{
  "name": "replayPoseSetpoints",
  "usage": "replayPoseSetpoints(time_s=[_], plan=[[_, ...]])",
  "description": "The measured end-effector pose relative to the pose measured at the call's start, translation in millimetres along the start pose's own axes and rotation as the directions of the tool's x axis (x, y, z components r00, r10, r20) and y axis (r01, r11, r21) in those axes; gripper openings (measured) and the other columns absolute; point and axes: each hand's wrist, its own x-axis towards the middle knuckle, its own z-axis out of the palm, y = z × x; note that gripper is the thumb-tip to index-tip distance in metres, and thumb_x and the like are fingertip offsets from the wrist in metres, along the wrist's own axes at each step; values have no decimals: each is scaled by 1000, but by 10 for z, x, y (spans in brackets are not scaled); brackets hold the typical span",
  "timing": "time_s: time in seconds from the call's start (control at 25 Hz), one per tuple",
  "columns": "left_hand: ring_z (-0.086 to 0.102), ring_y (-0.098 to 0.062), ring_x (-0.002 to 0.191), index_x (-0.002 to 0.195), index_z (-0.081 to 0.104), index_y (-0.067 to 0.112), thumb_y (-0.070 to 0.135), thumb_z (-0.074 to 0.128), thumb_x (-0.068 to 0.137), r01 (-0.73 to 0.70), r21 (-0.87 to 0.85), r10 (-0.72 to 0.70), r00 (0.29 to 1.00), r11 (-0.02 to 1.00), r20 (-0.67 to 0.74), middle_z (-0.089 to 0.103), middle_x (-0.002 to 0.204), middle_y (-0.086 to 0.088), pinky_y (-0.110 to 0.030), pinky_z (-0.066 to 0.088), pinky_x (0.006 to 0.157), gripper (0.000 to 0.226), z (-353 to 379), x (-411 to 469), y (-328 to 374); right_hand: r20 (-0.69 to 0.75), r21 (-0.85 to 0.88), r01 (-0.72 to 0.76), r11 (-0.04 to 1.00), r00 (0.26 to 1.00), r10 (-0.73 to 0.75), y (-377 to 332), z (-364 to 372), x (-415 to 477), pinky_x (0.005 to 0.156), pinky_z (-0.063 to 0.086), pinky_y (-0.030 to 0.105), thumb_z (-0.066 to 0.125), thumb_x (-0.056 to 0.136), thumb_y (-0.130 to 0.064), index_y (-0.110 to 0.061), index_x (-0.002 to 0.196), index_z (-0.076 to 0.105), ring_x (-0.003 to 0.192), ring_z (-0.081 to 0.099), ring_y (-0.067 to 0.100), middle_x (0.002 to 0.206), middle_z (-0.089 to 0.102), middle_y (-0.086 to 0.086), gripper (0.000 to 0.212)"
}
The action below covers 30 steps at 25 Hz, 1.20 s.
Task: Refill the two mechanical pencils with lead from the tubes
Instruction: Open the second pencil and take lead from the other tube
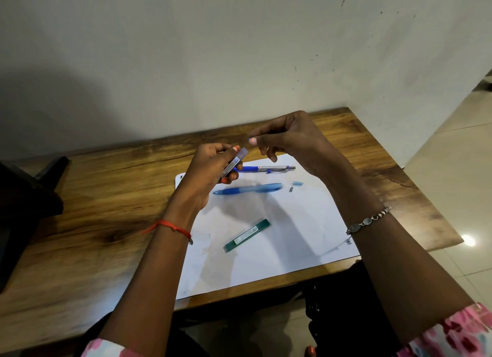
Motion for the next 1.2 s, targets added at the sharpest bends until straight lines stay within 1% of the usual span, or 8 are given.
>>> replayPoseSetpoints(time_s=[0.2,0.32,0.44,0.64,0.88,1.0,1.08,1.2], plan=[[46,-5,36,76,60,11,19,51,92,-3,5,3,1000,1000,-5,56,61,-4,-14,38,38,20,3,13,-12,18,59,-14,998,1000,13,23,12,25,61,55,24,66,78,6,3,80,70,54,67,17,60,70,8,5],[46,-5,35,77,60,10,18,51,92,-1,3,1,1000,1000,-4,56,61,-5,-14,37,38,20,2,17,-20,39,93,-37,995,999,34,31,12,27,64,57,25,66,78,8,2,79,69,57,69,19,61,71,8,6],[45,-5,35,76,60,10,18,50,93,1,7,-1,1000,1000,-3,55,60,-5,-14,37,38,21,4,17,-27,60,68,-41,997,997,37,35,22,17,57,55,24,66,78,7,3,87,70,56,68,19,64,71,8,11],[45,-6,36,75,59,12,17,50,93,15,-3,-16,1000,1000,-6,55,60,-5,-14,36,38,21,10,13,-20,29,-63,-15,998,999,17,31,34,18,45,42,21,69,79,0,1,94,72,50,59,14,67,68,11,15],[46,-5,35,76,60,12,18,48,94,17,4,-17,1000,1000,-14,56,62,-5,-14,37,38,22,11,12,-25,13,-100,-33,994,999,35,27,58,16,43,40,20,70,79,-3,-3,92,72,47,58,10,60,69,2,14],[48,-8,41,79,61,12,20,50,93,38,4,-38,999,999,-25,57,63,-4,-14,38,39,20,19,23,-33,32,-120,-14,993,999,18,21,83,-1,43,40,20,67,81,-2,-1,97,71,47,57,10,75,69,19,16],[47,-11,45,83,61,10,22,51,93,51,-6,-51,998,999,-23,57,63,-4,-14,37,38,18,30,20,-38,40,-131,1,991,999,4,26,103,-7,42,40,19,65,83,-1,1,99,70,47,56,9,80,68,22,17],[47,-13,48,86,61,8,24,54,91,64,-10,-64,998,998,-26,57,64,-4,-16,38,40,18,30,1,-26,29,-141,13,990,1000,-9,32,126,-2,42,41,18,64,84,-1,3,99,70,43,53,9,68,67,13,17]])
